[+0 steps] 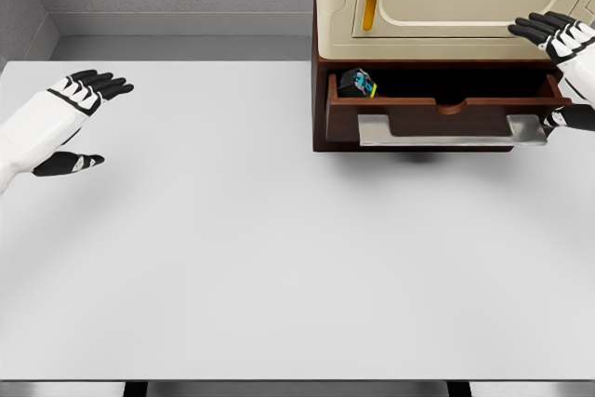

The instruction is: Put the switch into the drawer with left arm, and close the drawer with right arm

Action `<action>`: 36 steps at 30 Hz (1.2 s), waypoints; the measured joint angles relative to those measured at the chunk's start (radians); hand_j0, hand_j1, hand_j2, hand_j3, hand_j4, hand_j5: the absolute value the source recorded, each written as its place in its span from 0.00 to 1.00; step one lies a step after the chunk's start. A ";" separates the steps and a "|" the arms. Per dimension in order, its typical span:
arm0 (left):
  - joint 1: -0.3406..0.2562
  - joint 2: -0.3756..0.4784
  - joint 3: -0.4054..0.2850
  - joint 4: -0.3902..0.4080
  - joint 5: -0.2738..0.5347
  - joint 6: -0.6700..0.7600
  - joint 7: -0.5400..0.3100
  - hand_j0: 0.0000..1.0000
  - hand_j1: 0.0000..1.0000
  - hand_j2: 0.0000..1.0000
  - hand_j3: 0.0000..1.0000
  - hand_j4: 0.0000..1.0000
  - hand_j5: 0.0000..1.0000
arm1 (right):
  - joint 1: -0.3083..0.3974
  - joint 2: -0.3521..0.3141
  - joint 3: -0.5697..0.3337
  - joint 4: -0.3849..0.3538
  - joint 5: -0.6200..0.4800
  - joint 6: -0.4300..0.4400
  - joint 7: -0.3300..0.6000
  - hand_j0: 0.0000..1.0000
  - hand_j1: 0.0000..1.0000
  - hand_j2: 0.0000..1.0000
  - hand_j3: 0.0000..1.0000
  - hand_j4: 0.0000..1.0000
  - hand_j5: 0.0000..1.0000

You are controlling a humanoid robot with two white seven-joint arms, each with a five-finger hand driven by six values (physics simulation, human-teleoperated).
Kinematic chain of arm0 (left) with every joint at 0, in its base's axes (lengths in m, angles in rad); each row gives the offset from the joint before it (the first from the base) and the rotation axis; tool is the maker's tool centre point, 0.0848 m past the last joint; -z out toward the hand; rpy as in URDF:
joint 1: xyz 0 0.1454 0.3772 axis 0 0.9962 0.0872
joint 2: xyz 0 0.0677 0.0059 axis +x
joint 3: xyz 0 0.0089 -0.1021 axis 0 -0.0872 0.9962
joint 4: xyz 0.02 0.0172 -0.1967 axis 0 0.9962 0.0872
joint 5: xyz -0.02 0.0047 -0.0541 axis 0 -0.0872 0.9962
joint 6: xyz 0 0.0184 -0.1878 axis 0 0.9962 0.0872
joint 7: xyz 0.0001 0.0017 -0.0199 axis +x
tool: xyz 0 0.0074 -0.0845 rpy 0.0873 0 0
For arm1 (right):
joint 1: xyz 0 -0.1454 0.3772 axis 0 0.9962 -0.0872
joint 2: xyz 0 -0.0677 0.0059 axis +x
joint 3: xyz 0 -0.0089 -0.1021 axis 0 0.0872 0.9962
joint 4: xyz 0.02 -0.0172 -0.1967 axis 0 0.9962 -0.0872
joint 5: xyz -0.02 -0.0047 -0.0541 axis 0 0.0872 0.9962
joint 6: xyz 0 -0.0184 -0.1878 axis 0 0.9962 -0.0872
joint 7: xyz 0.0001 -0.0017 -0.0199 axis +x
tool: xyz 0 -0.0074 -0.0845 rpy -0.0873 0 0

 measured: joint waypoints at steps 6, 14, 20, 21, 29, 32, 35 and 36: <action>0.002 0.000 0.001 0.001 0.000 0.000 0.000 1.00 1.00 1.00 1.00 1.00 1.00 | -0.002 0.001 -0.003 0.001 -0.022 -0.004 0.012 1.00 1.00 1.00 1.00 1.00 1.00; 0.003 -0.002 -0.004 0.002 0.001 0.000 0.000 1.00 1.00 1.00 1.00 1.00 1.00 | 0.011 -0.061 -0.001 0.029 0.012 -0.017 0.034 0.90 0.90 0.90 0.90 0.90 0.90; 0.014 -0.002 -0.006 0.004 0.002 -0.001 0.000 1.00 1.00 1.00 1.00 1.00 1.00 | 0.089 -0.102 -0.071 0.047 0.058 -0.007 0.021 0.74 0.74 0.74 0.74 0.74 0.74; 0.014 -0.001 -0.005 0.005 0.003 -0.001 0.000 1.00 1.00 1.00 1.00 1.00 1.00 | 0.103 -0.111 -0.092 0.049 0.045 -0.007 0.018 0.74 0.74 0.74 0.74 0.74 0.74; 0.015 -0.001 -0.004 0.010 0.003 0.000 0.000 1.00 1.00 1.00 1.00 1.00 1.00 | 0.144 -0.161 -0.140 0.046 0.014 -0.008 0.011 0.23 0.23 0.23 0.23 0.23 0.23; 0.015 0.000 -0.003 0.010 0.003 0.000 0.000 1.00 1.00 1.00 1.00 1.00 1.00 | 0.161 -0.165 -0.141 0.025 0.013 -0.008 0.009 0.00 0.00 0.00 0.00 0.00 0.00; 0.017 -0.001 -0.004 0.010 0.004 0.000 0.000 1.00 1.00 1.00 1.00 1.00 1.00 | 0.196 -0.170 -0.143 -0.010 0.011 -0.008 0.007 0.00 0.00 0.00 0.00 0.00 0.00; 0.017 -0.001 -0.004 0.010 0.004 0.000 0.000 1.00 1.00 1.00 1.00 1.00 1.00 | 0.218 -0.172 -0.143 -0.018 0.011 -0.008 0.006 0.00 0.00 0.00 0.00 0.00 0.00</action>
